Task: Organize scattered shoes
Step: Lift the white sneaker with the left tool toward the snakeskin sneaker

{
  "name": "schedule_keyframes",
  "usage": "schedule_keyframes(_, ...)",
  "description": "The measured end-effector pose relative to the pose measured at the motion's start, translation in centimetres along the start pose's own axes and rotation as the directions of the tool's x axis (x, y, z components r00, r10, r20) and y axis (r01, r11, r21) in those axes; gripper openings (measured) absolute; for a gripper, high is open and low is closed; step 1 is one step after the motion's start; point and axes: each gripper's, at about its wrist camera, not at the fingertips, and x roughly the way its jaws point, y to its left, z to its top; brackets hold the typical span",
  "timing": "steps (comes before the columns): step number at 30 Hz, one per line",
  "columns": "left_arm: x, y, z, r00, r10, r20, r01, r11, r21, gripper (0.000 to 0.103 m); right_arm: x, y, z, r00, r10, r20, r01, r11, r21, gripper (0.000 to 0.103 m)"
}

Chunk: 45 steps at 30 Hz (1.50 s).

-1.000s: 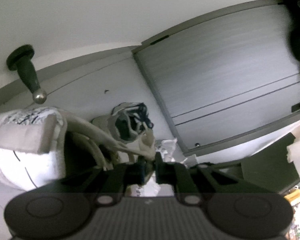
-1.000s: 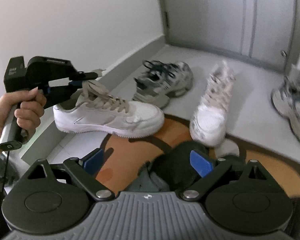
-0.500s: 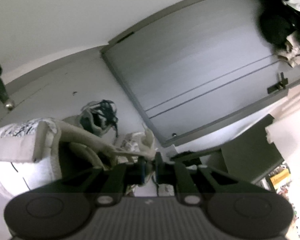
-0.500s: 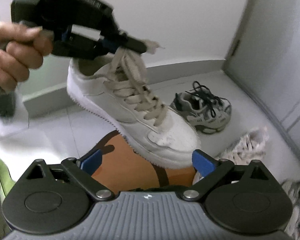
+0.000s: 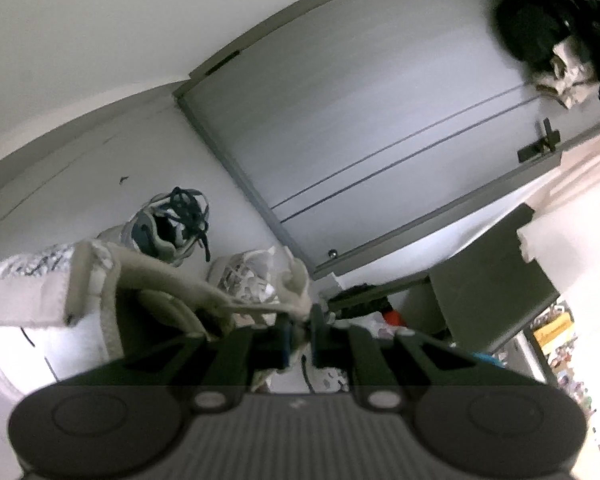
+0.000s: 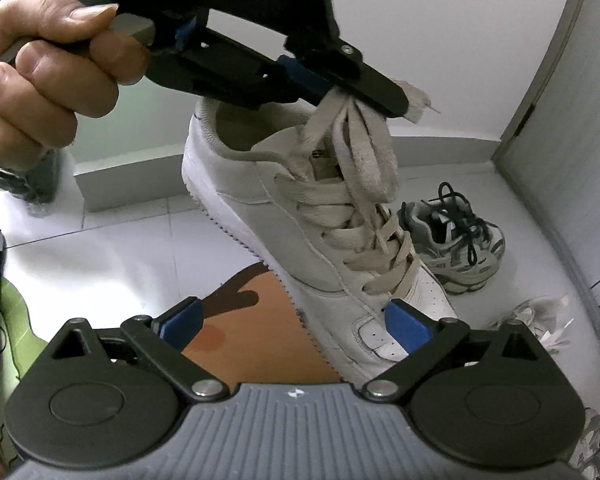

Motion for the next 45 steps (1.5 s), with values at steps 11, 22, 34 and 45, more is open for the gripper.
schedule_keyframes(11, -0.2, -0.7, -0.2, 0.999, -0.003, -0.039, 0.005, 0.999, 0.046, 0.009, -1.9, -1.5, -0.1, 0.997, -0.070, -0.009, 0.069, 0.993, -0.100, 0.100)
schedule_keyframes(22, -0.7, -3.9, -1.1, 0.995, -0.042, -0.092, 0.052, 0.992, 0.113, 0.009, -2.3, -4.9, -0.6, 0.998, -0.035, -0.046, 0.027, 0.987, -0.156, 0.100)
schedule_keyframes(34, -2.6, -5.1, -2.4, 0.991, -0.081, -0.108, 0.094, 0.988, 0.125, 0.009, -3.3, -5.6, -0.2, 0.986, 0.165, 0.001, -0.163, 0.971, -0.174, 0.100)
schedule_keyframes(45, -0.9, -5.5, -1.9, 0.990, -0.057, -0.131, 0.076, 0.987, 0.144, 0.009, -3.6, -5.3, -1.6, 0.981, 0.191, 0.029, -0.190, 0.981, -0.048, 0.100)
